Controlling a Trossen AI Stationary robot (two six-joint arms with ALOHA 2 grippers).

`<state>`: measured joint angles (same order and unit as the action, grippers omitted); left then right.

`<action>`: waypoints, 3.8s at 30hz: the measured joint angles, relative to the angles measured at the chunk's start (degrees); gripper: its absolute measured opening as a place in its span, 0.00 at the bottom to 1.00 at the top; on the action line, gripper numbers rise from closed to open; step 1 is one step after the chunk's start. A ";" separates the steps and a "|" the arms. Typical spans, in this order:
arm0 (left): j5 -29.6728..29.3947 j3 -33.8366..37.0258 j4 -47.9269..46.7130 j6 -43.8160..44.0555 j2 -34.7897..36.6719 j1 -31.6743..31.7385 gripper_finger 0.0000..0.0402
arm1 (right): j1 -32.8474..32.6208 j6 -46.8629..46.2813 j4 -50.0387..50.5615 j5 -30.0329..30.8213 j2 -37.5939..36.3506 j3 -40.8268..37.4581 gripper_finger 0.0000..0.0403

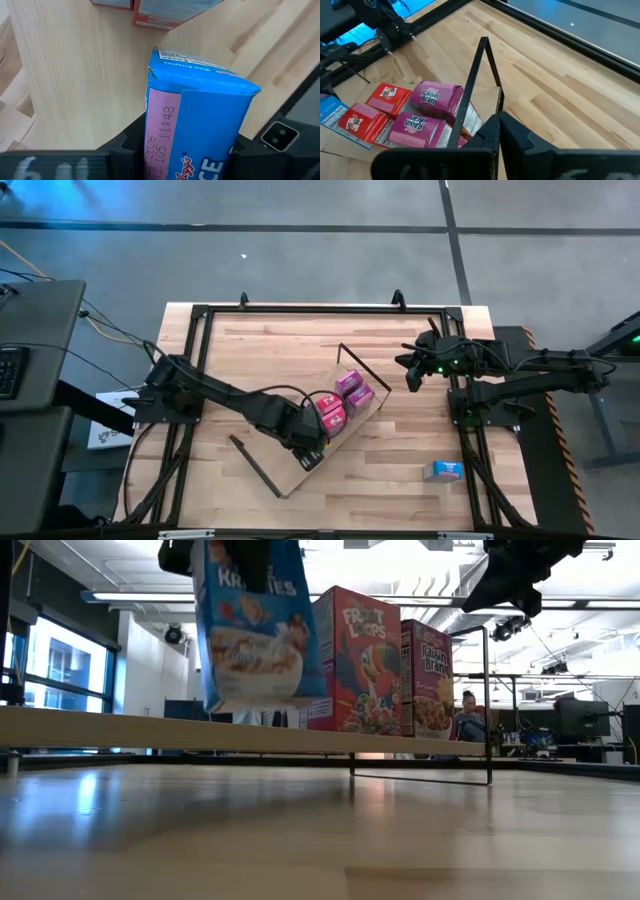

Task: Stack cereal on shelf
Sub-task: Put the top blue cereal box on the shelf, then put the blue cereal box on the shelf aligned with the other blue cereal box

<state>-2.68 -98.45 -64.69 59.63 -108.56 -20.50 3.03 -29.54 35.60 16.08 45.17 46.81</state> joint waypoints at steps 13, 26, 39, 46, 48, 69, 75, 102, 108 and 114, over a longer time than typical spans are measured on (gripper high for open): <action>-2.90 0.00 0.45 4.25 -0.69 -0.60 0.31 | 0.00 -1.46 0.34 0.02 -0.02 -0.02 0.00; -3.89 0.00 0.42 4.88 -0.95 -0.67 0.38 | 0.00 -0.17 0.47 0.39 -0.02 -0.02 0.00; -3.60 0.00 1.96 5.68 -1.72 -0.67 0.49 | 0.00 -0.02 0.60 1.06 -0.02 -0.07 0.00; -3.36 0.02 2.33 3.15 -0.23 -0.42 0.56 | 0.00 -0.02 0.63 1.09 0.00 -0.07 0.00; -3.09 0.02 2.85 2.48 0.74 -0.10 0.58 | 0.00 -0.02 0.63 1.07 0.00 -0.07 0.00; -26.98 0.44 1.65 -14.44 21.58 2.66 0.60 | 0.00 -1.51 -2.00 1.85 -0.03 -0.07 0.00; -36.89 9.00 4.15 -16.23 29.50 2.67 0.48 | 0.00 1.33 -6.69 -2.95 -0.56 -0.07 0.00; -19.65 43.43 59.62 -47.20 52.48 25.71 0.06 | -20.29 -14.49 38.96 -29.87 17.73 31.17 0.59; -14.10 43.43 59.90 -48.53 52.16 29.77 0.01 | -35.70 -29.12 38.34 -26.01 17.77 25.77 0.59; -12.43 43.44 59.92 -49.41 52.16 31.59 0.00 | -48.21 -42.63 35.48 -19.32 18.23 21.30 0.59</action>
<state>-15.11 -55.02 -4.78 10.22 -56.40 11.09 -45.18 -72.17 71.08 -3.25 63.40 68.11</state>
